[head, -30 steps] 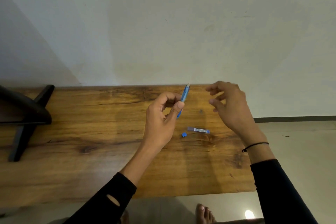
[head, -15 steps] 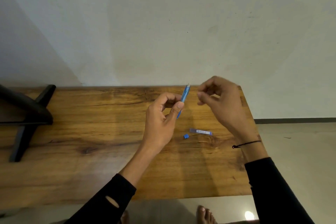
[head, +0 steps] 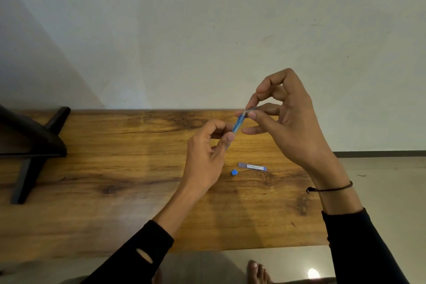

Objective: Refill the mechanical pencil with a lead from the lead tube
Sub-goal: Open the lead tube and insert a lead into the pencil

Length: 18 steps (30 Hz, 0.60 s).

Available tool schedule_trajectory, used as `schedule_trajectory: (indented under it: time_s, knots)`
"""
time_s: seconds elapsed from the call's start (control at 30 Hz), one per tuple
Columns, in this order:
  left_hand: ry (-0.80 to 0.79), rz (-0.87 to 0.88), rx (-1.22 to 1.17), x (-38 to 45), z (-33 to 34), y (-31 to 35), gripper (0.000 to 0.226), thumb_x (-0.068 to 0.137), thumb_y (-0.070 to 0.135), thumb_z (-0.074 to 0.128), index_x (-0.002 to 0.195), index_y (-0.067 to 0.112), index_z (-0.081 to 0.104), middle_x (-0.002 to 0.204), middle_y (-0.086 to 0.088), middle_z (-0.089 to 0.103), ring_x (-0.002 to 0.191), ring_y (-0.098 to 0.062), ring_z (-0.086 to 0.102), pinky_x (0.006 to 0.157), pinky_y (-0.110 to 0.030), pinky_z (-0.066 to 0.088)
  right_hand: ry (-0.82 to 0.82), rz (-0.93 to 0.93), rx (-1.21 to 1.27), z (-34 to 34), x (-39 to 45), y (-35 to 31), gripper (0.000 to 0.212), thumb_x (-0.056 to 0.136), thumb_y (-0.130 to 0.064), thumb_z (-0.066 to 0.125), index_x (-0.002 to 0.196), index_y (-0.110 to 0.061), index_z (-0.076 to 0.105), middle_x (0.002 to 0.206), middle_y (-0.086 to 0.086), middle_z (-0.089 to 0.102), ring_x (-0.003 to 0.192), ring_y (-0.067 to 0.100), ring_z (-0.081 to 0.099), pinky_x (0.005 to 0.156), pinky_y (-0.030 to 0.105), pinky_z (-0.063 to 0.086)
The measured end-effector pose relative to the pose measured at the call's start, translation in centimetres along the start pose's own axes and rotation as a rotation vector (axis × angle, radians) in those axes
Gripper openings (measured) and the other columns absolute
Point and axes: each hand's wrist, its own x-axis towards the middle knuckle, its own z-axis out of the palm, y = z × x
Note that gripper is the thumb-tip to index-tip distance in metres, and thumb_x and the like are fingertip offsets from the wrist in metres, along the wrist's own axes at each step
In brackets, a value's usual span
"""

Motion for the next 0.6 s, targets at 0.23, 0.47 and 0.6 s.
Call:
schedule_trajectory:
  time_s: [0.23,0.47,0.6]
  knots:
    - [-0.011,0.037,0.04,-0.24,-0.28,0.33,0.006,0.104,0.02,0.072,0.11,0.02,0.074,0.101,0.012,0.075,0.098,-0.003,0.07,0.069,-0.01,0.053,-0.047,0.003,-0.058,-0.51,0.04,0.1,0.034,0.1,0.008,0.067,0.117,-0.018,0.052,0.104,0.01,0.064,0.094,0.023,0.084,0.07,0.038,0.07]
    - [-0.026,0.019,0.07,-0.4,-0.17,0.59,0.007,0.104,0.02,0.071,0.111,0.021,0.073,0.103,0.012,0.075,0.1,-0.001,0.069,0.067,-0.01,0.052,-0.056,0.036,-0.096,-0.8,0.06,0.06,0.034,0.099,0.006,0.068,0.117,-0.017,0.052,0.102,0.009,0.065,0.092,0.023,0.083,0.072,0.037,0.07]
    - [-0.029,0.02,0.099,-0.46,-0.25,0.68,0.007,0.104,0.018,0.071,0.111,0.022,0.073,0.103,0.016,0.074,0.1,0.003,0.068,0.066,-0.01,0.052,-0.071,0.044,-0.127,-0.81,0.04,-0.05,0.034,0.099,0.01,0.065,0.116,-0.017,0.053,0.103,0.01,0.064,0.093,0.02,0.083,0.074,0.034,0.069]
